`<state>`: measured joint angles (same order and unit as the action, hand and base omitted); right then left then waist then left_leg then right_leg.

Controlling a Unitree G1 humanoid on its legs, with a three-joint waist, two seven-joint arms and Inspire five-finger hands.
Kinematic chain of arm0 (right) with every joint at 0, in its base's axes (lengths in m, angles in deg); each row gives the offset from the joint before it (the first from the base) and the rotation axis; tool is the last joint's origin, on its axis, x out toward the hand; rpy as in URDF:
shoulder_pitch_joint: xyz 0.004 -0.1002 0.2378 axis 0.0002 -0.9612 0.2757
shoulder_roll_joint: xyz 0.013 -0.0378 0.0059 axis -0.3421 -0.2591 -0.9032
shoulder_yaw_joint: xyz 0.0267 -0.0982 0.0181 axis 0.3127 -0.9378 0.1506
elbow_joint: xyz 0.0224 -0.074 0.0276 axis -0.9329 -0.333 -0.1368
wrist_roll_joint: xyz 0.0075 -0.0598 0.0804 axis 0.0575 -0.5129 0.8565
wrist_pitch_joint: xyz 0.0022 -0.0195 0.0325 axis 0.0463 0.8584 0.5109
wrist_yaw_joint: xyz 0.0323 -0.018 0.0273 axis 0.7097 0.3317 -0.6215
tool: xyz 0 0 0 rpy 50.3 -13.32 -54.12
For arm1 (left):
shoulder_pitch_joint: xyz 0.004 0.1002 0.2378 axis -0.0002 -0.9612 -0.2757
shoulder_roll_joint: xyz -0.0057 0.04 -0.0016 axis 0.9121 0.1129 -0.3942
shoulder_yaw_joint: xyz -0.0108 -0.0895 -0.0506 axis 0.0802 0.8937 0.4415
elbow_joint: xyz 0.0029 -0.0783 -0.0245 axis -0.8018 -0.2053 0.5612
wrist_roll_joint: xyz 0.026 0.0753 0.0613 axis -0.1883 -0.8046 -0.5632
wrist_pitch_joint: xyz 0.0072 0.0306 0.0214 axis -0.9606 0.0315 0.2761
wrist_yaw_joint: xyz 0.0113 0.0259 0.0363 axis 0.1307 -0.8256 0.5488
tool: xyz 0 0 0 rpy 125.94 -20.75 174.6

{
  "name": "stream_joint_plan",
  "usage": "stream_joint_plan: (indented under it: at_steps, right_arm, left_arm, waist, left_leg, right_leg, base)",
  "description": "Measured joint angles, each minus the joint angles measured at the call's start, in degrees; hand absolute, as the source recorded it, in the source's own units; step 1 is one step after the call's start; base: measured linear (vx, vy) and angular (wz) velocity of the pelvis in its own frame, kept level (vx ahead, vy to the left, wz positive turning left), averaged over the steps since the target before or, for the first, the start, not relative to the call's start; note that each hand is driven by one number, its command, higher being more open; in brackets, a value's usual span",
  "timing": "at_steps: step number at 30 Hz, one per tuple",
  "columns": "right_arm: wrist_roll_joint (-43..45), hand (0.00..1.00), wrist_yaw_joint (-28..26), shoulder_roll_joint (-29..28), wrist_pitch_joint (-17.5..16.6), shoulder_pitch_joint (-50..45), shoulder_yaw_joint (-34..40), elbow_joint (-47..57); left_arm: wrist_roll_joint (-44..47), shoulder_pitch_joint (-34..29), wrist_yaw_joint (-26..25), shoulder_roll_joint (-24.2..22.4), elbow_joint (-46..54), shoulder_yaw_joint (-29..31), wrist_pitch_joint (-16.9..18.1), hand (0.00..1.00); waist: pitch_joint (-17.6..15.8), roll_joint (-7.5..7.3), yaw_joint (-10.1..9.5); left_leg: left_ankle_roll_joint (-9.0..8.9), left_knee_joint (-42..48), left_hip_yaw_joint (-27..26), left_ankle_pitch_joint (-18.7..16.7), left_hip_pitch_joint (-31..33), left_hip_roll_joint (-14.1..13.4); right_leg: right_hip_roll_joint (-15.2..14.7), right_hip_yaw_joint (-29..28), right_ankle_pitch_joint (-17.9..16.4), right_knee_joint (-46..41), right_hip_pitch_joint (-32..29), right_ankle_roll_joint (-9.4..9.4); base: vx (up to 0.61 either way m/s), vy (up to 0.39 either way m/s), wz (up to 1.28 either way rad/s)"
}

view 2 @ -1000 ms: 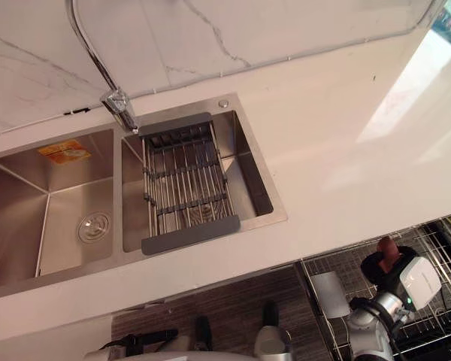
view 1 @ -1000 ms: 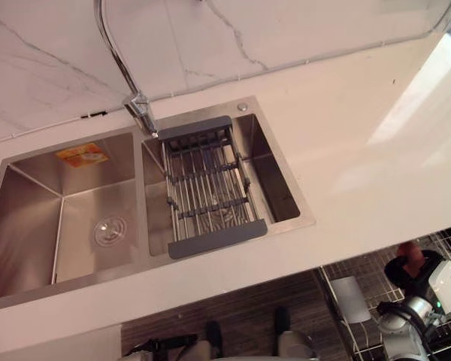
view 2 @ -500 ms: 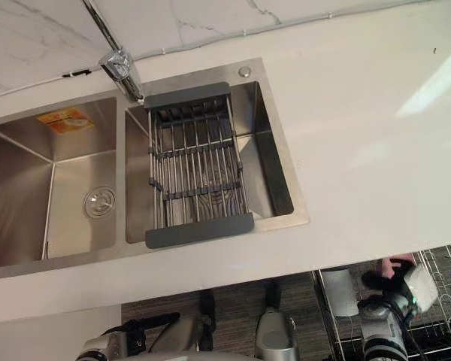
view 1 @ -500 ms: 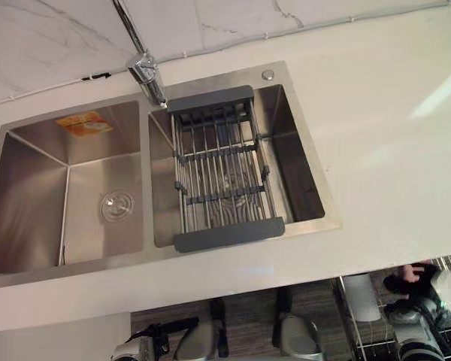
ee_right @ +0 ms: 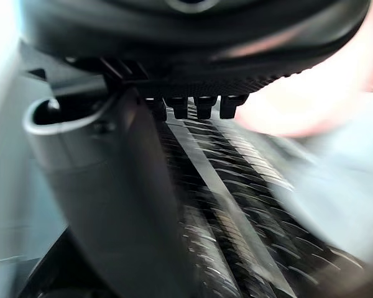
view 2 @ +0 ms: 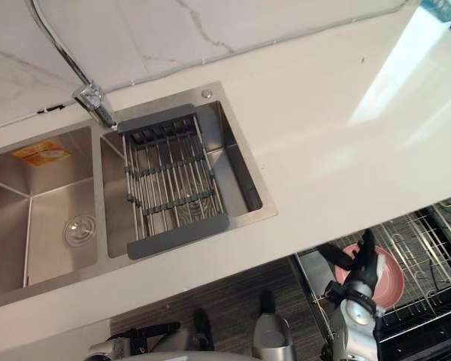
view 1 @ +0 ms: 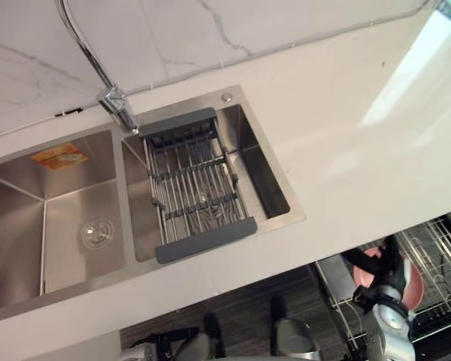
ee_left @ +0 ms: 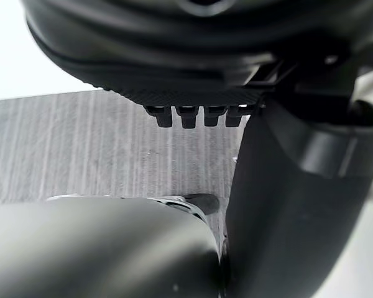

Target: Walk over to the sink, pick up the cup, carry it to the dishwasher, place the cup inside the dishwasher, then close the dishwasher door

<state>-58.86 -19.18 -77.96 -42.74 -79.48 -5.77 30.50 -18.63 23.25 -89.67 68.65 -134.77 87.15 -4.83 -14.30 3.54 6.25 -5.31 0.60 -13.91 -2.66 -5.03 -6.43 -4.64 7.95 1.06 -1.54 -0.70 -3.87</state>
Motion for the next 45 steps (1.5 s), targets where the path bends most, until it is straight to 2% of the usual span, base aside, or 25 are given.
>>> stream_joint_plan:
  at_steps: [2, 5, 10, 14, 16, 18, 21, 22, 24, 25, 28, 31, 33, 36, 41, 45]
  right_arm:
    - [-0.1, 1.0, 1.0, 0.6, 0.0, 0.0, 5.3, 3.0]
    - [0.2, 1.0, 5.1, 2.9, 0.1, -0.3, 10.6, 7.3]
    - [4.1, 1.0, 10.5, 3.6, 1.0, -2.6, 18.1, 10.7]
    - [14.2, 1.0, 11.9, 3.6, 0.5, -4.7, 24.6, 7.2]
    - [16.3, 1.0, 11.7, 2.9, -0.8, -6.3, 25.9, 2.9]
    - [21.8, 1.0, 9.8, -0.2, -3.6, -7.2, 26.1, -4.5]
    - [31.1, 1.0, 5.0, -5.1, -5.2, -7.4, 22.0, -13.8]
    - [37.0, 1.0, 1.8, -7.3, -5.2, -7.2, 19.2, -18.3]
    - [43.0, 1.0, -1.8, -10.3, -5.3, -6.8, 15.5, -23.4]
    - [48.8, 1.0, -5.2, -12.8, -5.2, -6.2, 12.3, -27.9]
    - [55.4, 1.0, -10.4, -13.2, -6.6, -6.3, 10.4, -31.8]
    - [56.4, 1.0, -11.9, -12.6, -9.0, -6.3, 8.7, -32.4]
    - [56.6, 1.0, -13.1, -11.7, -8.9, -6.3, 5.9, -34.0]
    - [58.8, 1.0, -15.5, -10.3, -9.0, -5.1, 2.3, -36.0]
    - [58.3, 1.0, -15.6, -7.9, -9.6, -1.2, -0.3, -38.0]
    - [56.2, 1.0, -15.6, -6.2, -10.1, 3.0, -0.7, -37.8]
  left_arm:
    - [-1.5, -0.5, 1.1, 0.3, 0.0, -1.4, 0.0, 1.0]
    - [-2.9, -0.9, 0.8, 0.9, -0.6, -3.7, 1.1, 1.0]
    - [-1.2, -4.0, 0.3, 1.4, -1.2, -3.5, 3.5, 1.0]
    - [4.4, -6.7, -3.2, 1.9, -1.9, -3.5, 4.0, 1.0]
    - [5.7, -6.7, -4.5, 2.1, -3.3, -3.5, 3.4, 1.0]
    - [5.7, -6.5, -5.6, 2.1, -3.5, -3.5, 2.3, 1.0]
    - [5.6, -6.1, -5.9, 2.1, -3.5, -3.7, 1.7, 1.0]
    - [5.6, -5.8, -6.0, 2.1, -3.5, -4.1, 1.7, 1.0]
    - [5.6, -5.1, -6.2, 2.1, -3.8, -5.8, 1.7, 1.0]
    - [5.5, -4.2, -6.2, 2.1, -3.9, -6.7, 1.8, 1.0]
    - [5.4, -3.5, -6.3, 2.0, -3.7, -7.9, 2.1, 1.0]
    - [5.5, -3.1, -6.3, 1.9, -3.7, -7.8, 2.2, 1.0]
    - [5.5, -3.1, -6.2, 1.9, -3.3, -7.6, 2.4, 1.0]
    - [5.6, -3.3, -6.3, 2.0, -2.9, -7.0, 3.0, 1.0]
    - [6.0, -5.0, -5.8, 1.3, -0.9, -4.7, 3.8, 1.0]
    - [6.5, -6.1, -5.2, 1.1, 1.0, -3.5, 3.9, 1.0]
  waist:
    - [1.3, -0.25, 0.46]
    - [1.8, -0.95, 2.23]
    - [3.0, -1.51, 3.61]
    - [4.9, -2.11, 5.96]
    - [5.9, -1.91, 6.17]
    - [6.7, -2.08, 6.23]
    - [6.9, -2.0, 5.71]
    - [6.9, -1.96, 5.4]
    - [7.1, -1.63, 4.36]
    - [7.3, -1.19, 3.15]
    - [7.2, -0.93, 2.26]
    - [7.1, -0.88, 0.91]
    - [7.1, -0.83, -0.51]
    - [7.1, -0.89, -1.61]
    - [7.1, -0.88, -3.8]
    - [7.1, -0.87, -4.58]
  left_leg:
    - [-0.01, 0.0, -0.9, -0.3, -0.5, -0.2]
    - [-0.2, 0.0, -3.5, -1.1, -2.8, -0.6]
    - [-0.6, 0.3, -8.1, -2.0, -4.1, -1.5]
    - [-0.79, 0.6, -11.4, -2.4, -4.5, -1.9]
    - [-0.87, 1.0, -12.2, -2.6, -4.6, -2.1]
    - [-0.94, 1.6, -12.3, -2.7, -4.7, -2.3]
    - [-1.1, 2.0, -12.6, -2.8, -4.6, -2.3]
    - [-1.15, 2.0, -12.6, -2.9, -4.6, -2.4]
    - [-1.18, 2.0, -12.5, -2.9, -4.5, -2.4]
    - [-1.17, 2.0, -11.9, -2.8, -4.4, -2.3]
    - [-0.81, 1.4, -8.8, -2.6, -4.1, -1.7]
    - [-0.34, -0.6, -6.2, -0.8, -3.8, -0.7]
    - [0.02, -1.3, -4.9, -0.1, -3.7, -0.3]
    - [0.71, -2.9, -1.7, 1.4, -3.5, 0.5]
    - [1.63, -4.4, 3.9, 3.3, -2.3, 1.9]
    - [1.95, -5.1, 8.9, 5.0, 0.2, 3.0]
  right_leg:
    - [0.3, -0.9, 0.3, 0.5, 0.2, -0.01]
    - [1.1, -3.0, 0.8, 1.5, 1.6, 0.08]
    - [2.7, -7.4, 2.5, 3.5, 1.5, 0.48]
    - [3.5, -10.4, 4.0, 6.2, 1.5, 0.32]
    - [3.7, -11.1, 4.3, 6.4, 1.5, 0.41]
    - [3.8, -11.2, 4.5, 6.5, 1.5, 0.49]
    - [3.7, -11.1, 4.6, 6.6, 1.6, 0.82]
    - [3.6, -10.7, 4.7, 6.6, 1.7, 0.96]
    - [3.5, -10.2, 4.9, 6.6, 1.8, 1.18]
    - [3.2, -9.1, 5.0, 6.6, 2.0, 1.2]
    - [2.3, -5.8, 4.9, 6.6, 3.1, 1.05]
    - [1.3, -3.2, 4.8, 6.5, 3.4, 0.58]
    - [0.9, -1.8, 4.9, 6.4, 3.7, 0.52]
    - [0.0, 1.6, 4.7, 6.4, 4.5, 0.25]
    - [-1.5, 7.4, 4.3, 6.4, 5.6, -0.41]
    - [-2.6, 12.4, 4.1, 6.4, 5.7, -0.72]
  base:
    - [0.04, -0.008, -0.26]
    - [0.01, 0.001, -0.37]
    - [-0.03, -0.014, -0.51]
    - [-0.08, -0.024, -0.42]
    - [-0.07, -0.023, -0.23]
    - [-0.11, -0.025, -0.07]
    - [-0.12, -0.024, -0.08]
    - [-0.09, -0.023, -0.03]
    - [-0.09, -0.031, 0.03]
    - [-0.07, -0.03, 0.15]
    - [-0.03, -0.017, 0.48]
    - [0.0, 0.005, 0.47]
    - [0.02, 0.005, 0.38]
    - [0.02, 0.005, 0.54]
    - [-0.01, 0.01, 0.61]
    - [-0.07, 0.003, 0.67]
